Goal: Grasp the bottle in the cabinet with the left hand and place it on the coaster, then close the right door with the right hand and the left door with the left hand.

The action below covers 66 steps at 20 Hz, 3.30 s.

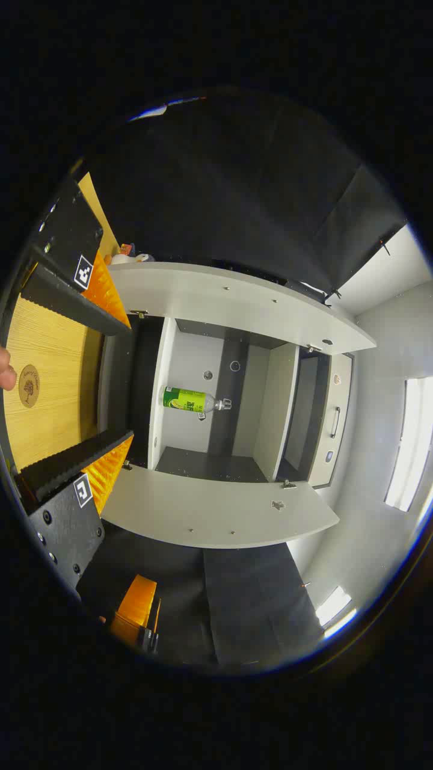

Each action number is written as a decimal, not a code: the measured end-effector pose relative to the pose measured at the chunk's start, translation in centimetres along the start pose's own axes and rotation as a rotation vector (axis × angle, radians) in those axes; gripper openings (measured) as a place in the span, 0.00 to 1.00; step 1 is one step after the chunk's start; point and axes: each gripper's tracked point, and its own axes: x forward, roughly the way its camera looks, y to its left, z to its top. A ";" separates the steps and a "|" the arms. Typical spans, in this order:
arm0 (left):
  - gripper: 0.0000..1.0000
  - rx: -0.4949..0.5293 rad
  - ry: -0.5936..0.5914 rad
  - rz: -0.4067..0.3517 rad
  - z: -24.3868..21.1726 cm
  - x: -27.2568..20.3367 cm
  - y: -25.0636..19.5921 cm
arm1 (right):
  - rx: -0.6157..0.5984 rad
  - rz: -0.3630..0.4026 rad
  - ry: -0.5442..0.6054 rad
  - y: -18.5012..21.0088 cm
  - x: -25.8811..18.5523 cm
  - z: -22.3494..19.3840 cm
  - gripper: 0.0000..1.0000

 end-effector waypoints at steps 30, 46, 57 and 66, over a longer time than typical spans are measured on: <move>0.95 0.019 0.032 -0.194 4.6 12.1 -3.6 | -0.002 -0.052 0.049 -1.8 -0.4 -0.2 1.00; 0.95 0.093 0.028 -0.137 3.5 36.5 -4.1 | 0.020 -0.154 0.115 -5.0 1.4 -1.4 1.00; 0.95 0.073 0.058 -0.056 1.0 43.9 -2.7 | 0.028 -0.256 0.138 -7.0 1.3 -2.1 1.00; 0.74 0.078 0.040 -0.076 3.0 43.3 -3.0 | 0.003 -0.255 0.111 -7.1 1.6 0.1 1.00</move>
